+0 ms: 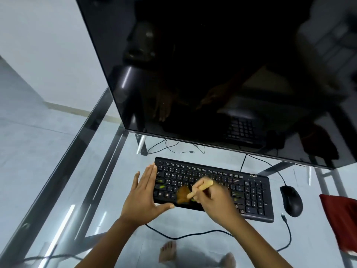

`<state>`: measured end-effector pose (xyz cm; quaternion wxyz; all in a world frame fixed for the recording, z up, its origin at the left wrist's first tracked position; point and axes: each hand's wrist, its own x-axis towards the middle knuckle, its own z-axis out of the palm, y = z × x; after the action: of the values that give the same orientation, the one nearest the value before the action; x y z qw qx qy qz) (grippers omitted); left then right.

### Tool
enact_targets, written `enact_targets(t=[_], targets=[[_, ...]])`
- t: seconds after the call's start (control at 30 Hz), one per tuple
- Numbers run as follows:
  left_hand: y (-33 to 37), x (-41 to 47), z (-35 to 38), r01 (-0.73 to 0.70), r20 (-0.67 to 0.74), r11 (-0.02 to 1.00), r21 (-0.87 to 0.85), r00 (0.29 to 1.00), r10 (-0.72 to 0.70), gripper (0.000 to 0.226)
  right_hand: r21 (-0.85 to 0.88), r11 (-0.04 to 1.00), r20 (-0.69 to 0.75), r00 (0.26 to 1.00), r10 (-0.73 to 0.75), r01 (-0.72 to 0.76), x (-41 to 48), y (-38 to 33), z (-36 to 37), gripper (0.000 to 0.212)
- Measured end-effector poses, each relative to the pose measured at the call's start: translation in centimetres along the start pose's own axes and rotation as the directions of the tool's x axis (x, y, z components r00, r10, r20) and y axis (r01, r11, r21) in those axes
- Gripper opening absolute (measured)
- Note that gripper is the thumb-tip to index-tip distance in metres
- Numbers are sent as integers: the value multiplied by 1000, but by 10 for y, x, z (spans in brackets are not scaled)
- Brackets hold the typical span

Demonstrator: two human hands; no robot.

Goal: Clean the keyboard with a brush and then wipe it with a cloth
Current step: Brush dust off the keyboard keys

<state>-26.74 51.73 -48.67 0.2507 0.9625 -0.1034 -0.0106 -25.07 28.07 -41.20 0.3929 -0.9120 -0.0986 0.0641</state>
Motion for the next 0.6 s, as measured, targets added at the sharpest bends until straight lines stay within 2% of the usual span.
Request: enact_targets(t=[0.1,0.13,0.23,0.27,0.4,0.43,0.47,0.5,0.53,0.6], targets=[[0,0,1,15,12,1000,-2,1000,-15,122,-71,996,-140,988,-69,59,-2,-14,6,8],[0,0,1,17,7,1000,-8,1000,-17,122,-68,994,-121,988,-96,88,-1,-24,12,8],[-1,-1,1,18,2,999,-34,1000,-18,116,1,993,146,982,-116,117,-1,-52,37,11],[-1,-1,1,20,5,999,-36,1000,-20,116,12,996,178,980,-92,91,1,-53,41,11],[0,-1,0,25,2,999,-39,1000,-25,123,63,998,-116,993,33,-26,13,-40,24,10],[0,-1,0,24,-3,999,-39,1000,-24,123,132,989,-93,992,80,-68,12,-38,22,11],[0,-1,0,23,-7,999,-42,1000,-23,121,199,973,3,993,118,-116,11,-39,21,12],[-1,-1,0,24,-8,999,-47,1000,-24,119,226,960,126,983,137,-162,9,-41,22,11],[-1,-2,-1,27,-5,998,-52,1000,-27,119,188,967,177,974,138,-171,9,-42,23,10],[0,-1,-1,27,4,998,-64,1000,-26,122,79,989,76,990,118,-124,15,-39,23,11]])
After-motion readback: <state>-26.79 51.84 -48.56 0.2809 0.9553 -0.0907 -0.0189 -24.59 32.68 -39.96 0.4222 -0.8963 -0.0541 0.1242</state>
